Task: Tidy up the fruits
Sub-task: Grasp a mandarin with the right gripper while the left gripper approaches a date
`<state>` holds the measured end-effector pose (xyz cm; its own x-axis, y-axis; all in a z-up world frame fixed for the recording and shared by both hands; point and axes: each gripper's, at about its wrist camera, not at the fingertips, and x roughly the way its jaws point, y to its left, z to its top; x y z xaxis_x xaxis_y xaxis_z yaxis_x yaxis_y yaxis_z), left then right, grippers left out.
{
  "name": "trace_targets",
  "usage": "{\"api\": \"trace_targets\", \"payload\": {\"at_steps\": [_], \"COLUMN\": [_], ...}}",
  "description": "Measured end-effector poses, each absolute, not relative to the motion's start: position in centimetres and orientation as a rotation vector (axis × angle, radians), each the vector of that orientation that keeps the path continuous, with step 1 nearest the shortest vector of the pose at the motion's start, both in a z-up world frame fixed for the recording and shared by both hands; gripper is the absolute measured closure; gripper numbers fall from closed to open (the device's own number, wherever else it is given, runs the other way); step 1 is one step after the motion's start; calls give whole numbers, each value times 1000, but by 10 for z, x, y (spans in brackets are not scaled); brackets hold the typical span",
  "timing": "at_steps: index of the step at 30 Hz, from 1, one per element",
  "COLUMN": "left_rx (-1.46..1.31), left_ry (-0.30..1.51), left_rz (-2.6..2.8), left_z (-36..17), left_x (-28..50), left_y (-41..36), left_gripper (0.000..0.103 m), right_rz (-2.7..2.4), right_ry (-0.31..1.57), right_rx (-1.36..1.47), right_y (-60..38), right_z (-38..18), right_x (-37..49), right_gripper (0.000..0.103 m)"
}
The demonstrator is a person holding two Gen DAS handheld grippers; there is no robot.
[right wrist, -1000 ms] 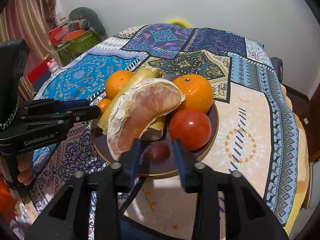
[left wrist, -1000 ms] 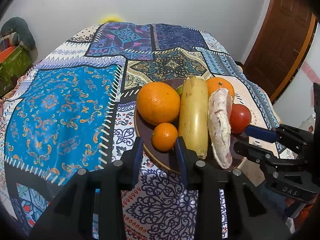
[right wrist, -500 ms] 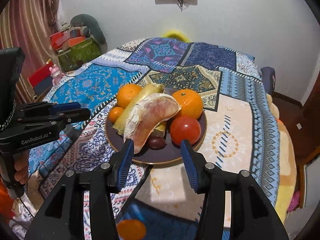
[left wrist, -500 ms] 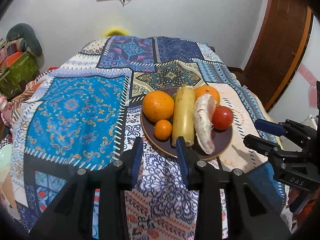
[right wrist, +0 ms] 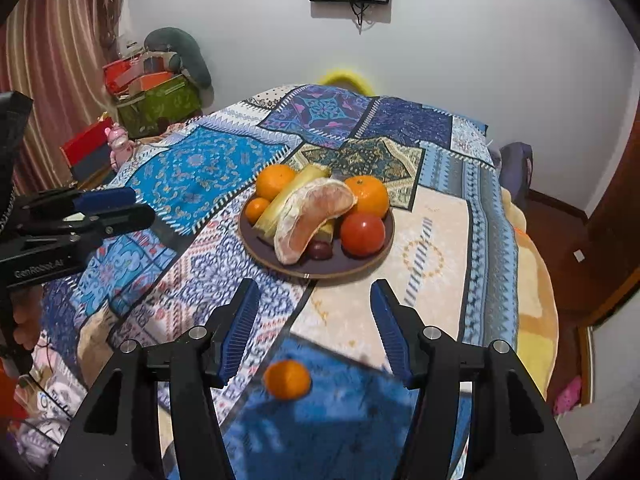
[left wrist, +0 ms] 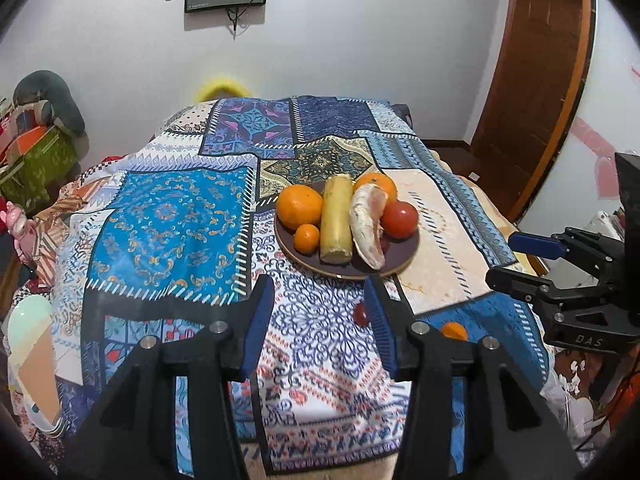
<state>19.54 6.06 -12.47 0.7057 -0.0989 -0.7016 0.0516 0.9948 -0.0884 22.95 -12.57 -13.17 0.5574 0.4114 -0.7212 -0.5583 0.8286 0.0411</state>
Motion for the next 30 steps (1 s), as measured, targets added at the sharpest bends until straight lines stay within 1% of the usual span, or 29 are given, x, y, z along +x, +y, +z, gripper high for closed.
{"api": "trace_targets", "payload": {"at_steps": [2, 5, 8, 9, 19, 24, 28, 30], "left_rx": [-62, -55, -55, -57, -58, -59, -62, -69], "left_ry": [797, 810, 824, 828, 930, 953, 964, 971], "left_rz": [-90, -94, -93, -91, -93, -94, -89, -89], "left_z": [-125, -127, -130, -131, -160, -169, -174, -177], "left_x": [190, 182, 176, 175, 170, 171, 177, 181], "left_y": [59, 56, 55, 55, 54, 54, 54, 54], "left_gripper": [49, 47, 38, 37, 36, 36, 36, 36], "right_rz": [579, 593, 602, 607, 647, 642, 644, 633], "right_ry": [804, 829, 862, 877, 990, 1046, 1078, 1072], "right_rx": [-196, -187, -183, -183, -206, -178, -176, -185], "right_y": [-127, -128, -129, -128, -117, -116, -115, -114], "right_z": [-133, -138, -147, -151, -185, -200, -209, -211], "right_x": [223, 216, 210, 208, 210, 217, 222, 223], "right_gripper": [48, 48, 48, 48, 48, 49, 59, 62]}}
